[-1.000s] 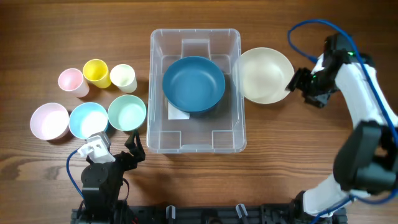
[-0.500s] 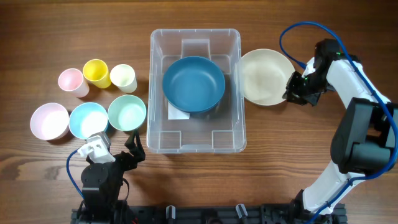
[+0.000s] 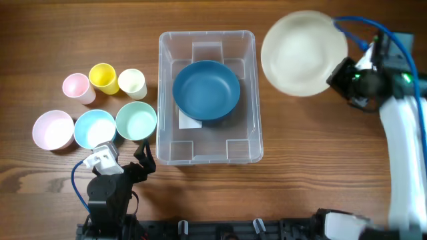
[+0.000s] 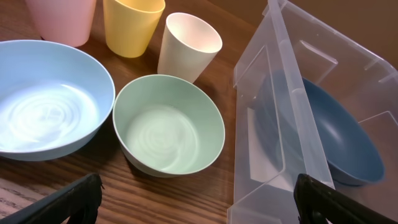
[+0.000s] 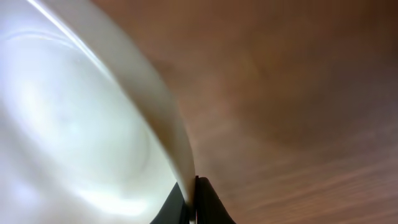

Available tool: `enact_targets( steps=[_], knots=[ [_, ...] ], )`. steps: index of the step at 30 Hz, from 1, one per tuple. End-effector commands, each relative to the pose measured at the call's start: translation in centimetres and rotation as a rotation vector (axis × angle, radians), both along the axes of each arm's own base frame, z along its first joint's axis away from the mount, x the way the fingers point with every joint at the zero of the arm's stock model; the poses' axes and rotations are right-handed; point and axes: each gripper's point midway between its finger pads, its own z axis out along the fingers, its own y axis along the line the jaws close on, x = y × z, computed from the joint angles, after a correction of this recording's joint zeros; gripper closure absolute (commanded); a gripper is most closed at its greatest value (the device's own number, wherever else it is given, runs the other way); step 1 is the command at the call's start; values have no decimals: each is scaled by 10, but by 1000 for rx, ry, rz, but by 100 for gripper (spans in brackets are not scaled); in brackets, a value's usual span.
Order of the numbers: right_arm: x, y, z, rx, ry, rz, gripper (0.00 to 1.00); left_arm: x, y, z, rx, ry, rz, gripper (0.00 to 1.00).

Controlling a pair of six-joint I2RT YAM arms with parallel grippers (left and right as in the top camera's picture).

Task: Pack container
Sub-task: 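Place the cream bowl onto the blue bowls in the bin, then withdraw right arm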

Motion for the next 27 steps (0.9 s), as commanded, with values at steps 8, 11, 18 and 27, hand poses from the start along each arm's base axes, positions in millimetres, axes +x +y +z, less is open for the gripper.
enact_targets(
  steps=[8, 11, 18, 27],
  knots=[
    [-23, 152, 48, 30, -162, 372, 96, 0, -2, 0, -2, -7, -13, 0],
    [1, 188, 8, 27, -99, 440, 96, 0, -2, 0, -2, -7, -13, 0],
    [30, 215, -67, -30, 15, 526, 60, 0, -2, 0, -2, -7, -13, 0],
    [22, 225, 29, 21, -214, 621, 41, 0, -2, 0, -2, -7, -13, 0]
  ],
)
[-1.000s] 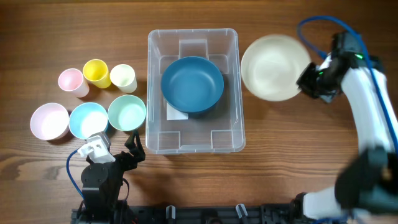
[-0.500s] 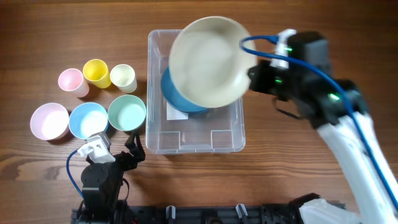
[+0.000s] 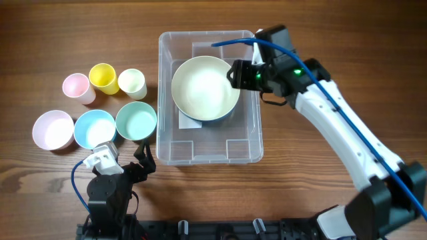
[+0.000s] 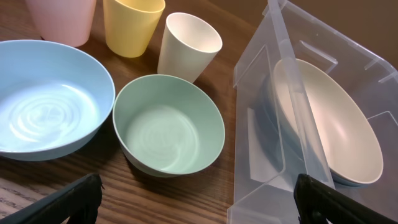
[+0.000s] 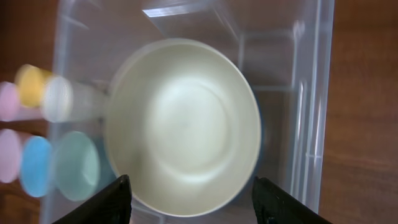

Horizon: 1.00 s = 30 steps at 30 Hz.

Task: Pack container
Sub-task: 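Place the cream bowl onto the blue bowls in the bin, then withdraw right arm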

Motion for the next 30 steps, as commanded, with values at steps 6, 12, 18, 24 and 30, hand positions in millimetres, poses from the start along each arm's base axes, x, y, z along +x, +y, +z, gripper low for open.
enact_targets(
  steps=[6, 12, 18, 24, 30],
  knots=[
    [-12, -85, 103, -13, -191, -216, 33, 0, -2, 0, -2, -8, -13, 0],
    [-63, -77, 107, 60, -100, -36, 53, 0, -2, 0, -2, -8, -13, 0],
    [-95, 13, 7, -132, 133, 246, 88, 0, -2, 0, -2, -8, -13, 0],
    [-92, 65, -95, -294, 250, 405, 96, 0, -2, 0, -2, -8, -13, 0],
    [-105, 92, -152, -363, 289, 543, 96, 0, -2, 0, -2, -8, -13, 0]
  ],
)
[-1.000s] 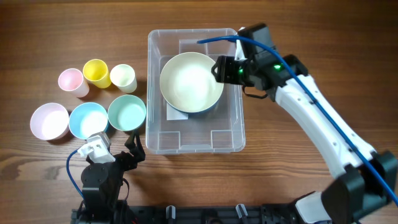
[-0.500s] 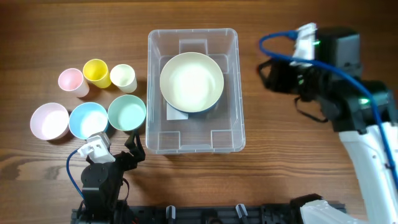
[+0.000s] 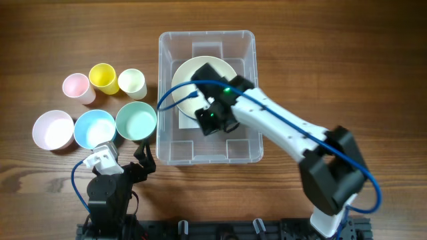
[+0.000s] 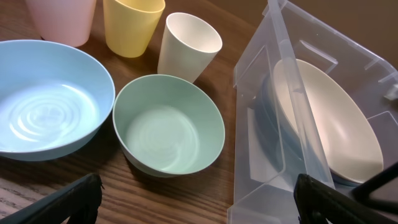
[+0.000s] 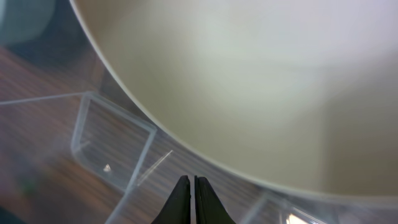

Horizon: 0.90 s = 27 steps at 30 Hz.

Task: Pack container
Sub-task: 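Place the cream bowl onto the blue bowls in the bin, then withdraw right arm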

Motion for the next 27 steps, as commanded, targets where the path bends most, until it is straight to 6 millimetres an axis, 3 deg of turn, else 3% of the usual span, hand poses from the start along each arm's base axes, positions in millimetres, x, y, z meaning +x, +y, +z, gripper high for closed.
enact_targets(
  steps=[1, 3, 7, 10, 13, 15, 16, 18, 19, 22, 24, 25, 27],
  knots=[
    [-4, 5, -24, -42, -6, 85, 96, 0, -2, 0, -2, -8, -13, 0],
    [4, 6, -32, -53, -32, 77, 96, 0, -2, 0, -2, -8, -13, 0],
    [44, -4, -32, -106, -188, 9, 96, 0, -2, 0, -2, -8, -13, 0],
    [73, -24, -28, -151, -266, -108, 96, 0, -2, 0, -2, -8, -13, 0],
    [81, -33, -19, -144, -253, -137, 96, 0, -2, 0, -2, -8, -13, 0],
    [81, -33, -1, -140, -257, -134, 96, 0, -2, 0, -2, -8, -13, 0],
    [78, -26, 41, -80, -265, -122, 92, 0, -2, 0, -2, -8, -13, 0],
    [72, -21, 97, 11, -294, -127, 90, 0, -3, 0, -2, -8, -13, 0],
    [69, -21, 135, 77, -339, -135, 87, 0, -2, 0, -2, -8, -13, 0],
    [62, -46, 219, 206, -462, -250, 70, 0, -2, 0, -2, -8, -13, 0],
    [61, -98, 275, 274, -567, -438, 61, 0, -2, 0, -2, -8, -13, 0],
    [60, -120, 288, 284, -593, -507, 55, 0, -2, 0, -2, -8, -13, 0],
    [58, -191, 312, 276, -651, -716, 48, 0, -2, 0, -2, -8, -13, 0]
  ],
)
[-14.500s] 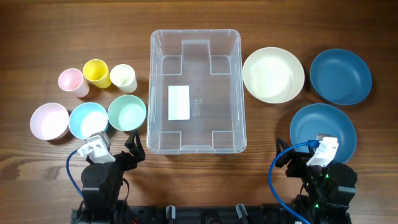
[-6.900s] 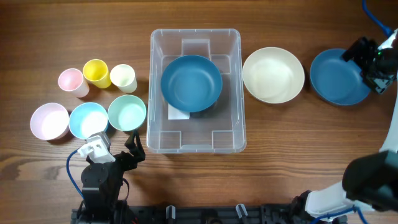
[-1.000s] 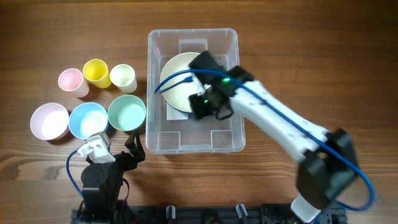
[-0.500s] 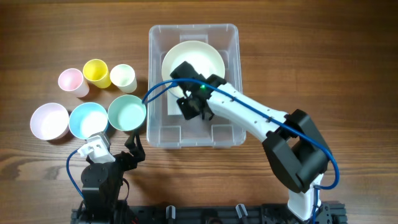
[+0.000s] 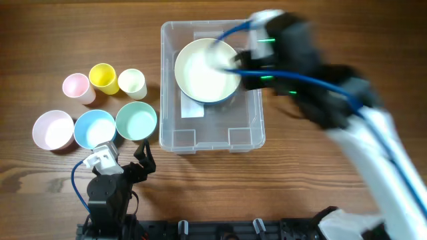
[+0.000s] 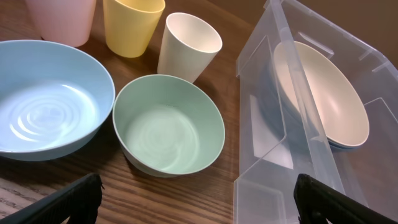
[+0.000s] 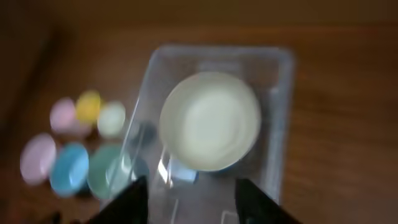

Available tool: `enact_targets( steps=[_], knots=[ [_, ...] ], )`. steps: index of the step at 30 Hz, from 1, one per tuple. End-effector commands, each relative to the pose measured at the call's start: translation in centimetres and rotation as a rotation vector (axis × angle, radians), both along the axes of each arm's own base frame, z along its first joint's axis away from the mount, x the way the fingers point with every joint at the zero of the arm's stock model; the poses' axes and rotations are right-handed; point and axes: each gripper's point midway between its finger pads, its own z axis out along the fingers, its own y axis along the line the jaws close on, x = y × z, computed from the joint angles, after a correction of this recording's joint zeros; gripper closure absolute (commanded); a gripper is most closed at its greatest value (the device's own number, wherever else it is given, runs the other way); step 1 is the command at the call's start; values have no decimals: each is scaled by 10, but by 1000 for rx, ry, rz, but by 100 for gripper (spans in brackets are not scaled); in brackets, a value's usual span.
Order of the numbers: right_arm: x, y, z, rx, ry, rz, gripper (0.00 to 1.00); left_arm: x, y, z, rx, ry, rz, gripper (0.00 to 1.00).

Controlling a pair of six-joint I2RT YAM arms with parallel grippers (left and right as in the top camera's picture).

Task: Pack container
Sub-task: 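Place the cream bowl onto the blue bowls in the bin, then withdraw right arm, then reach the left gripper to the pink bowl and grip its rim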

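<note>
A clear plastic container [image 5: 261, 120] stands mid-table. Inside it a cream bowl [image 5: 207, 69] is nested in a dark blue bowl [image 5: 208, 102], of which only the rim shows. My right gripper [image 7: 194, 205] hangs high above the container, open and empty, and the arm is blurred in the overhead view. My left gripper [image 6: 196, 208] rests open at the near left, just off the container's near left corner, facing a green bowl [image 6: 168, 132].
Left of the container sit a light blue bowl [image 5: 95, 128] and a pink bowl [image 5: 53, 130]. Behind them stand a pink cup [image 5: 75, 87], a yellow cup [image 5: 103, 77] and a cream cup [image 5: 132, 82]. A white label [image 5: 192, 110] lies on the container floor.
My right gripper was shut, low in the container by the cream bowl's near rim; now it is open and high above. The container sits slightly farther back and right. The left arm is unchanged.
My right gripper first held the cream bowl right of the container, which held only the blue bowl. Then the cream bowl lay in the blue bowl with the gripper open above. Then the gripper was shut low inside the container, and now it is raised and open.
</note>
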Motion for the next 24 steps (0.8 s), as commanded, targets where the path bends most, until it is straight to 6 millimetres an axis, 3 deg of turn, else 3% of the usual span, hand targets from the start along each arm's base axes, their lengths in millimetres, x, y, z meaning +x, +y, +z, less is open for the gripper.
enact_targets(
  steps=[1, 4, 7, 9, 10, 11, 13, 18, 24],
  knots=[
    [2, -105, 26, 74, -26, -354, 45, 0, -2, 0, -2, -8, -13, 0],
    [-4, -194, 18, 82, 26, -592, 41, 0, -2, 0, -2, -8, -13, 0],
    [-7, -262, -13, 142, 153, -773, 38, 0, -2, 0, -2, -8, -13, 0],
    [-6, -291, -33, 176, 220, -847, 28, 0, -2, 0, -2, -8, -13, 0],
    [-5, -309, -47, 184, 266, -898, 17, 0, -2, 0, -2, -8, -13, 0],
    [-5, -320, -58, 190, 303, -928, 12, 0, -2, 0, -2, -8, -13, 0],
    [-5, -331, -79, 194, 380, -957, 1, 0, -2, 0, -2, -8, -13, 0],
    [0, -334, -109, 193, 489, -960, 0, 0, 3, 0, 7, -8, 19, 0],
    [0, -334, -114, 193, 506, -960, 0, -3, -36, 11, -83, -35, -191, 0]
  ],
)
